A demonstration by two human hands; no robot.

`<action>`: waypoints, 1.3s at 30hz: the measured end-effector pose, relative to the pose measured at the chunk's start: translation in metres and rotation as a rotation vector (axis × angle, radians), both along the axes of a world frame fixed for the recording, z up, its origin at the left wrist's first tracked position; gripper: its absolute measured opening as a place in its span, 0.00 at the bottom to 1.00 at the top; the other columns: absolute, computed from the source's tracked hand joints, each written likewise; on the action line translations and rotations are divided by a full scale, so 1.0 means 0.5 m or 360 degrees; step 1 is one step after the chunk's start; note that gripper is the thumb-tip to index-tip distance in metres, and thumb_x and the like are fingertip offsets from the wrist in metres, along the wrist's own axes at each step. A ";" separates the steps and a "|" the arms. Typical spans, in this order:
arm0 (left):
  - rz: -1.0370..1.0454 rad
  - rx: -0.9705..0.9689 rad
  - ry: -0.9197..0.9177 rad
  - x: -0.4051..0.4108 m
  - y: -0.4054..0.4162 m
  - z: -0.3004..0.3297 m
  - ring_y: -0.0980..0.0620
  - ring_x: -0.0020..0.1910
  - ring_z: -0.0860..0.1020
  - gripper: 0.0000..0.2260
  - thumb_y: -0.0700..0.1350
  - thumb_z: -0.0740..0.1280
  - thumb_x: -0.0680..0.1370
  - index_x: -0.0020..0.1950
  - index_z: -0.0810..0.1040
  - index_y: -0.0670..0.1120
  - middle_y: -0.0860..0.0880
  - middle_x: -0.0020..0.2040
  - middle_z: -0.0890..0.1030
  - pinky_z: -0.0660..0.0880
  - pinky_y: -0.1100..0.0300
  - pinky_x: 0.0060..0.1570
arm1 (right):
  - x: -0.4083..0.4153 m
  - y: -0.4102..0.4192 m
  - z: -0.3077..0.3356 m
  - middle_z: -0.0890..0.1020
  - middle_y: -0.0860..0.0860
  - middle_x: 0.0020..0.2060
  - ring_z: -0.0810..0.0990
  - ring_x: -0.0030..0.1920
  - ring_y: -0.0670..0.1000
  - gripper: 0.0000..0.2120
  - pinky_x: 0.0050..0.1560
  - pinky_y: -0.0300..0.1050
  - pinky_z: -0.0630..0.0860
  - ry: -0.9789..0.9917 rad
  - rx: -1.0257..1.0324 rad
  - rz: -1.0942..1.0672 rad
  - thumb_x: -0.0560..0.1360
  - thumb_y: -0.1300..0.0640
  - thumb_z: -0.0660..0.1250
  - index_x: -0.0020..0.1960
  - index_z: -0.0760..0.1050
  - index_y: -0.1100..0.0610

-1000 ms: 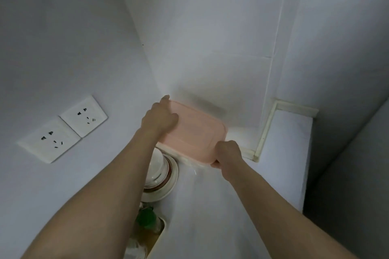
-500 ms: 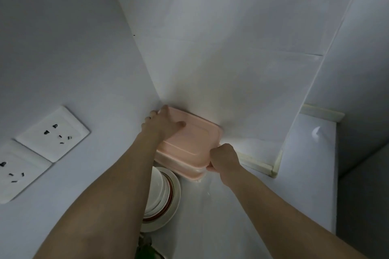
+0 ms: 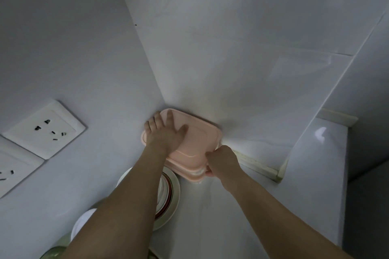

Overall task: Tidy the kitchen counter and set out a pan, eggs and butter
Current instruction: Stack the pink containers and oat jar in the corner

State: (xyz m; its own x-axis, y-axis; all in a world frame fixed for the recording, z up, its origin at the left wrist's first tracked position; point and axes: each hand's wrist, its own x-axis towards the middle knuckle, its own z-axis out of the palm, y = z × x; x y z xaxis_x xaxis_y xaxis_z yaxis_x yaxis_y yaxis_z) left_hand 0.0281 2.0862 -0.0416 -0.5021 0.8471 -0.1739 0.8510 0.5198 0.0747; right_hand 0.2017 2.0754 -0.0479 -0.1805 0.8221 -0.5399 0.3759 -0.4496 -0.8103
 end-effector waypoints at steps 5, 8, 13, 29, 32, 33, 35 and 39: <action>-0.0012 0.0037 -0.0016 0.017 -0.010 -0.013 0.42 0.77 0.38 0.33 0.65 0.45 0.80 0.80 0.41 0.50 0.41 0.79 0.39 0.37 0.46 0.75 | 0.013 -0.015 0.005 0.80 0.56 0.43 0.82 0.47 0.59 0.07 0.49 0.50 0.80 -0.0035 0.0134 0.0041 0.73 0.57 0.62 0.48 0.71 0.61; -0.0044 0.0064 -0.0008 0.023 -0.017 -0.018 0.42 0.78 0.39 0.32 0.63 0.44 0.80 0.80 0.41 0.50 0.42 0.79 0.40 0.38 0.46 0.75 | 0.021 -0.019 0.003 0.79 0.54 0.44 0.81 0.47 0.58 0.06 0.52 0.52 0.79 0.0015 0.0154 0.0042 0.75 0.55 0.64 0.45 0.70 0.57; -0.0053 0.0093 -0.0002 0.024 -0.018 -0.021 0.43 0.78 0.39 0.32 0.63 0.45 0.80 0.80 0.42 0.50 0.43 0.80 0.41 0.39 0.46 0.75 | 0.036 -0.007 -0.021 0.79 0.54 0.40 0.80 0.45 0.57 0.12 0.55 0.60 0.78 0.0163 0.0080 0.0087 0.70 0.48 0.69 0.40 0.68 0.53; -0.0052 0.0174 0.0063 0.022 -0.018 -0.035 0.44 0.78 0.41 0.31 0.63 0.45 0.80 0.80 0.44 0.50 0.44 0.80 0.43 0.40 0.47 0.76 | 0.073 0.015 -0.012 0.81 0.58 0.54 0.82 0.54 0.57 0.20 0.51 0.50 0.79 0.0367 -0.0285 0.0228 0.75 0.49 0.70 0.58 0.73 0.63; -0.0038 0.0185 0.0065 0.024 -0.018 -0.032 0.43 0.78 0.41 0.31 0.62 0.45 0.81 0.80 0.45 0.50 0.44 0.80 0.44 0.40 0.46 0.76 | 0.075 0.016 -0.009 0.81 0.55 0.54 0.81 0.52 0.54 0.20 0.49 0.49 0.78 0.0336 -0.0270 0.0281 0.75 0.48 0.70 0.58 0.72 0.61; -0.0035 0.0177 0.0064 0.025 -0.017 -0.031 0.43 0.78 0.41 0.31 0.62 0.45 0.81 0.80 0.45 0.50 0.44 0.80 0.44 0.40 0.46 0.76 | 0.073 0.016 -0.005 0.81 0.55 0.54 0.81 0.52 0.54 0.19 0.51 0.50 0.77 0.0313 -0.0267 0.0275 0.75 0.48 0.69 0.57 0.72 0.60; -0.0029 0.0136 0.0039 0.029 -0.018 -0.022 0.43 0.78 0.41 0.31 0.62 0.44 0.81 0.80 0.44 0.50 0.44 0.80 0.43 0.40 0.46 0.76 | 0.068 0.011 0.002 0.80 0.55 0.52 0.81 0.52 0.56 0.15 0.55 0.53 0.77 0.0254 -0.0243 0.0228 0.76 0.48 0.69 0.52 0.72 0.58; -0.0052 0.0036 -0.0030 0.047 -0.025 0.004 0.44 0.78 0.42 0.29 0.58 0.44 0.82 0.80 0.43 0.47 0.44 0.80 0.43 0.42 0.46 0.76 | 0.062 -0.008 0.030 0.78 0.56 0.46 0.78 0.48 0.55 0.12 0.49 0.47 0.73 -0.0082 0.0096 0.0265 0.79 0.50 0.63 0.50 0.73 0.59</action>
